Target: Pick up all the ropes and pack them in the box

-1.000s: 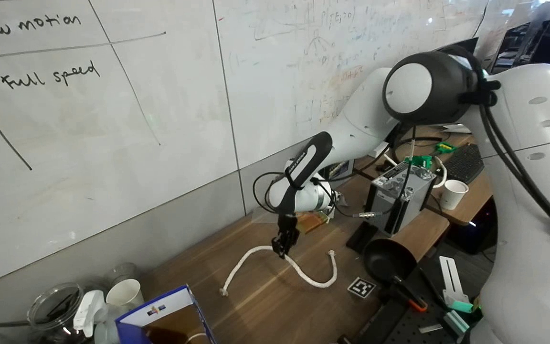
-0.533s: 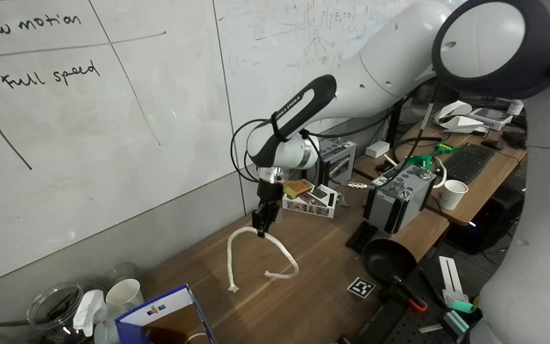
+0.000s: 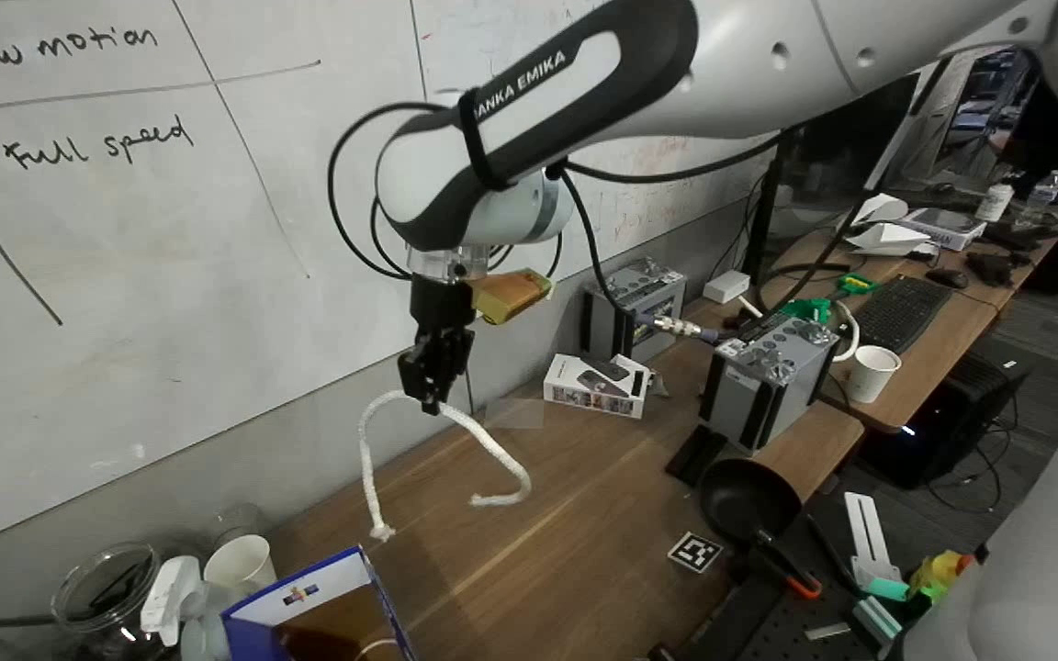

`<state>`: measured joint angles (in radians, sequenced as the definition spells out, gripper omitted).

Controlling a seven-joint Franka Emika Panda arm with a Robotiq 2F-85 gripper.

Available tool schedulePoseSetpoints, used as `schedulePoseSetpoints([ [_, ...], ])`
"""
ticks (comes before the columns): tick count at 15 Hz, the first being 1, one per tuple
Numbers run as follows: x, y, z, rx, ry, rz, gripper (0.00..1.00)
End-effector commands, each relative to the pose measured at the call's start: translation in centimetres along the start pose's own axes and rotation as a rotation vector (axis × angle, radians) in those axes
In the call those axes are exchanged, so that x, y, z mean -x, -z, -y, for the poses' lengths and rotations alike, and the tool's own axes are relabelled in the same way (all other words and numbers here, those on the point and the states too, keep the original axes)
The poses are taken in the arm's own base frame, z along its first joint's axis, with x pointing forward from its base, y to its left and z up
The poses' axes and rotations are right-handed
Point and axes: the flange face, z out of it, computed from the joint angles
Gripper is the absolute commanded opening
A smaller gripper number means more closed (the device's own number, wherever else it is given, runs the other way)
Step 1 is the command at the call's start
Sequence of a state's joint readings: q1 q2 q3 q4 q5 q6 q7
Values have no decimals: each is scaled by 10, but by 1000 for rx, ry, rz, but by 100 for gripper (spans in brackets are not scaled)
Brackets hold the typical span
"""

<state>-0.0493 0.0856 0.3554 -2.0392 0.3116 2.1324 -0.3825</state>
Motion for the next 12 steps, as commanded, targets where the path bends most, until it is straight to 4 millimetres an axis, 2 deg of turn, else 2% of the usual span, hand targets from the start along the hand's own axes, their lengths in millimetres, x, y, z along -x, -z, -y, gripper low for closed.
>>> schedulePoseSetpoints([
  [1, 2, 66, 71, 86, -11, -36, 8],
  [4, 4, 94, 123, 161, 10, -16, 8],
  [6, 4, 104, 150, 190, 22, -8, 8],
  [8, 1, 104, 170, 207, 35, 6, 8],
  [12, -7, 78, 194, 230, 63, 66, 8],
])
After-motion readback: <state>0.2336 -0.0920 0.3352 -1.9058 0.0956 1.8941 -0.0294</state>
